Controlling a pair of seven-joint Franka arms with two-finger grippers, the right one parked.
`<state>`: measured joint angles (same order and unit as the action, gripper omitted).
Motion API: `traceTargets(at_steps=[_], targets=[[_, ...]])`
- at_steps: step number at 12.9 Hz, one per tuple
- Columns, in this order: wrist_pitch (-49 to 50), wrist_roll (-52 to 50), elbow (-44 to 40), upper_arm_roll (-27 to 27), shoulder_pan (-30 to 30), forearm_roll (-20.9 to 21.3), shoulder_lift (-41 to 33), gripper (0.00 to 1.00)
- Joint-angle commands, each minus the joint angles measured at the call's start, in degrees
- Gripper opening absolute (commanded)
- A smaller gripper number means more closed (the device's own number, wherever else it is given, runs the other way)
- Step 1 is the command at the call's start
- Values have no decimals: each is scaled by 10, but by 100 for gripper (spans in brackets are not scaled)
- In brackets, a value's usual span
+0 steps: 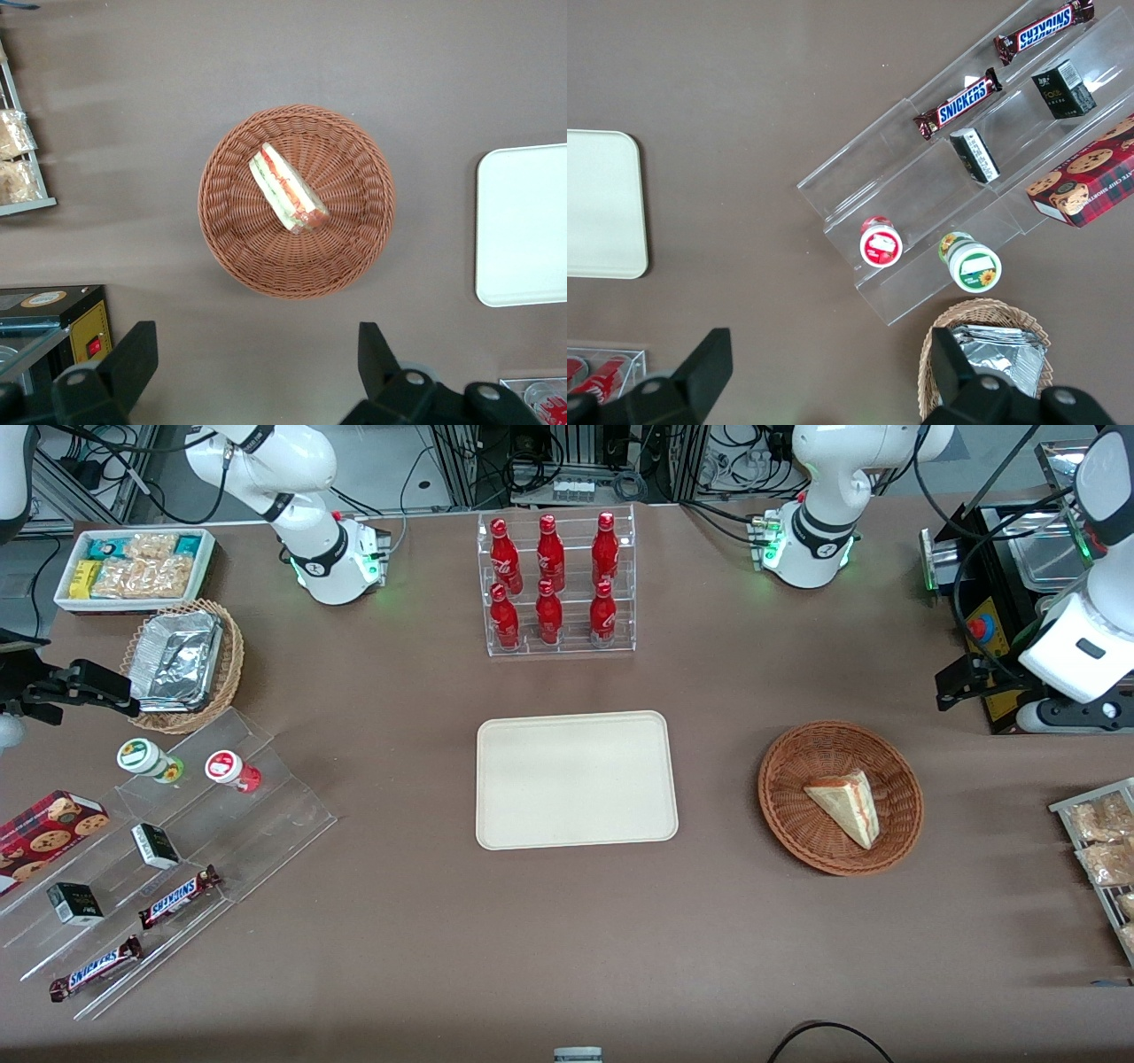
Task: Place sandwich from basket to tray
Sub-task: 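Move the left gripper down over the sandwich in the wicker basket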
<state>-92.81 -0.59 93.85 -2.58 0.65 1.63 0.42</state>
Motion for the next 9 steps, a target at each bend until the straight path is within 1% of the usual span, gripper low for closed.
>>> traceTargets(at_steps=[1,5,7,8,9], targets=[[17,-8,-9,7,10,-5,-3,100],[2,-15,10,6,8,-2,11,100],[-36,-28,53,6,5,0,10,100],[-57,-65,80,7,3,-1,12,100],[-109,-103,120,7,3,0,8,100]])
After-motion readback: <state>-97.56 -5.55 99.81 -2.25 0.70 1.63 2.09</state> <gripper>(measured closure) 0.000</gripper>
